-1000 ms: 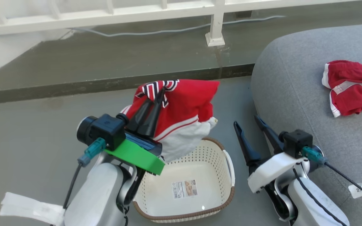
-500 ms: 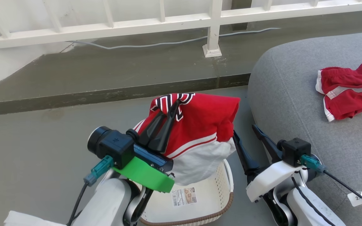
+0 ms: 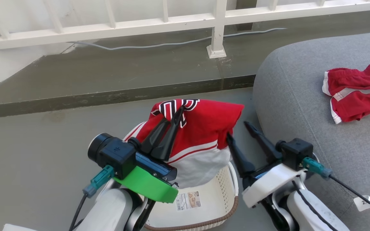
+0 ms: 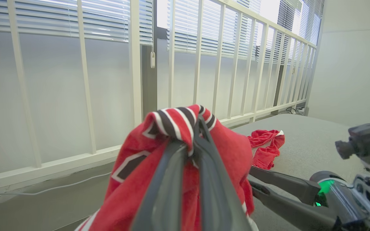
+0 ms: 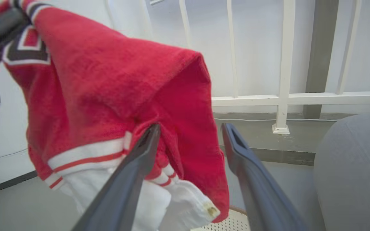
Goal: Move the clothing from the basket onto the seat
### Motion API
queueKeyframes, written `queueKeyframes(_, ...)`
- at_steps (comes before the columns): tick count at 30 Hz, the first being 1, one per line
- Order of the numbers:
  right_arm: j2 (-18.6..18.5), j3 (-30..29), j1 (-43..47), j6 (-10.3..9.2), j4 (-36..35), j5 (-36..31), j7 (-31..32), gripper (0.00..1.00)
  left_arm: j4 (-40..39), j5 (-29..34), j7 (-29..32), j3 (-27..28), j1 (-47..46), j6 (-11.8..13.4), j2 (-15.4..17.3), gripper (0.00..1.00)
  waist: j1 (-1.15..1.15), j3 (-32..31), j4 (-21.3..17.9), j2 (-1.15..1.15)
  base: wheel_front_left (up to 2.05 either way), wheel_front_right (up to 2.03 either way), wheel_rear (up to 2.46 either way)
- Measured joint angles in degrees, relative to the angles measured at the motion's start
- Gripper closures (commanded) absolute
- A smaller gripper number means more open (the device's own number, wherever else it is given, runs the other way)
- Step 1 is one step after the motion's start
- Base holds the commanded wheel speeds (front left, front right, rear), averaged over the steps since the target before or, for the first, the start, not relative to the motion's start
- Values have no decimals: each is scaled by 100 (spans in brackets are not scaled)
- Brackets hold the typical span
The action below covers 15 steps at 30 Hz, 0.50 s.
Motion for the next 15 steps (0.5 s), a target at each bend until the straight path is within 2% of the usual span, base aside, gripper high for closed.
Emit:
queueKeyframes(9, 118, 548, -8, 406, -501, 92, 253, 0, -140, 11, 98, -2, 23, 55, 77, 100, 0, 3, -3, 0, 0, 0, 0)
queueKeyframes(15, 142, 895, -19, 525, -643, 210, 397, 0, -172, 11, 152, -19, 30, 56, 82, 100, 0, 9, 19, 0, 0, 0, 0)
